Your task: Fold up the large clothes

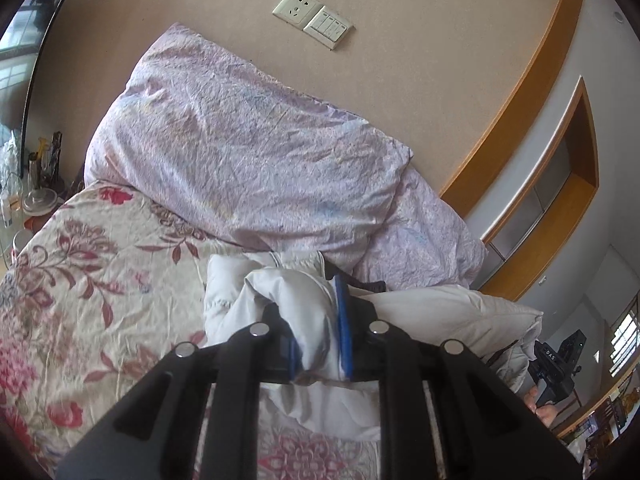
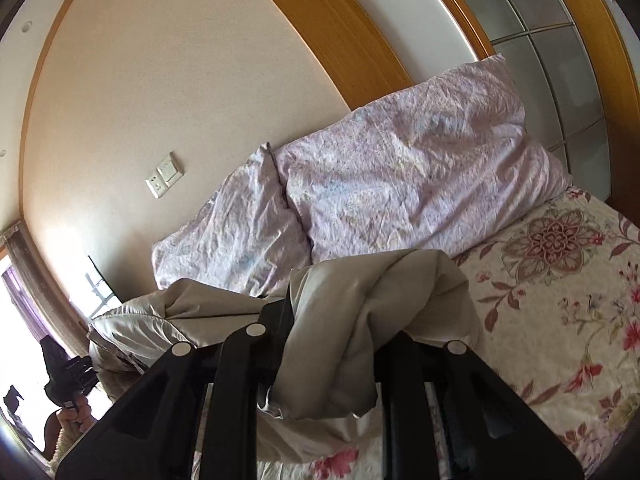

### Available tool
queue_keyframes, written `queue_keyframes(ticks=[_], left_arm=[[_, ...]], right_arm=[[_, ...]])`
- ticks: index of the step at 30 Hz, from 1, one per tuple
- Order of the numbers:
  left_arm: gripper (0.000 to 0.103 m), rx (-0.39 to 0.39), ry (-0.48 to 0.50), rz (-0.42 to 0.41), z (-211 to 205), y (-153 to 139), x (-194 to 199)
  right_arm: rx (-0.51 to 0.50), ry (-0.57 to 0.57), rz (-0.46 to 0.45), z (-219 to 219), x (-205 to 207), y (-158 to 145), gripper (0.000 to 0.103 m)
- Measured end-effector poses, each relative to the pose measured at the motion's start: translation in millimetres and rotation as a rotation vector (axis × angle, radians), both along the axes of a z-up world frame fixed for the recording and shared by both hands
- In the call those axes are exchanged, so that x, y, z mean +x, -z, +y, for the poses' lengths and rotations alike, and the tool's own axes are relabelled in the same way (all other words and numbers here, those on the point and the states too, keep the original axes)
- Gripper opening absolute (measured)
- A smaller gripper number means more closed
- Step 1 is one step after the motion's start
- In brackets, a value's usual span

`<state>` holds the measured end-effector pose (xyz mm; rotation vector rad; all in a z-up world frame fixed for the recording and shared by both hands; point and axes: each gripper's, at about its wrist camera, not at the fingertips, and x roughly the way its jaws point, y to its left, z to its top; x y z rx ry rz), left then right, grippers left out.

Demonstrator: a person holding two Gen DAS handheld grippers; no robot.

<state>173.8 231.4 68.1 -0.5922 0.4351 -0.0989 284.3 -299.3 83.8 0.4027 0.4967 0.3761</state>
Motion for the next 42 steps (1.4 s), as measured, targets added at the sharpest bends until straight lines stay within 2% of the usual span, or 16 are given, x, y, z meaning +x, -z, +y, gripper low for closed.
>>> queue_keyframes(ticks=[5,11,16,21,24,26,27,28,29,30,31,32,35,38,39,42], left_arm=[[0.016,0.03,-0.067,0.018,6,6,63],[0.016,0.034,-0.143,0.09,18,33,133],[0.017,0.044,-0.188,0.147,23,56,179],[0.023,0.04,-0.21,0.17,21,75,205],[0.04,0.022,-0.207,0.178,22,80,211],[0.054,-0.011,-0.199,0.17,25,81,211],[0.058,-0.035,-0.195,0.163,27,80,210],[0.067,-0.064,-0.191,0.154,30,79,208],[0.083,-0.088,-0.191,0.139,32,76,205],[0.091,-0.089,-0.207,0.12,33,71,202],[0.099,-0.069,-0.24,0.095,33,64,197],[0.1,-0.047,-0.256,0.072,32,57,192],[0.1,0.025,-0.258,0.052,26,38,181],[0.1,0.139,-0.252,0.027,6,24,168],[0.1,0.185,-0.247,0.015,-2,20,162],[0.1,0.319,-0.227,-0.014,-34,14,149]], right_arm=[[-0.057,0.101,0.029,24,58,11,0.018],[-0.134,0.204,0.11,51,130,40,0.018],[-0.176,0.28,0.165,66,172,66,0.019],[-0.154,0.316,0.222,70,197,86,0.031],[-0.063,0.294,0.268,60,208,93,0.043],[0.065,0.267,0.277,45,210,91,0.051],[0.12,0.259,0.277,38,210,89,0.058],[0.17,0.249,0.273,31,209,86,0.061],[0.207,0.241,0.263,25,207,81,0.065],[0.22,0.234,0.248,22,204,76,0.066],[0.207,0.235,0.225,22,199,70,0.066],[0.181,0.235,0.196,23,194,64,0.067],[0.046,0.263,0.055,34,171,43,0.067],[-0.156,0.369,-0.146,52,136,19,0.079],[-0.217,0.37,-0.19,60,129,13,0.079],[-0.36,0.206,-0.197,94,116,16,0.079]])
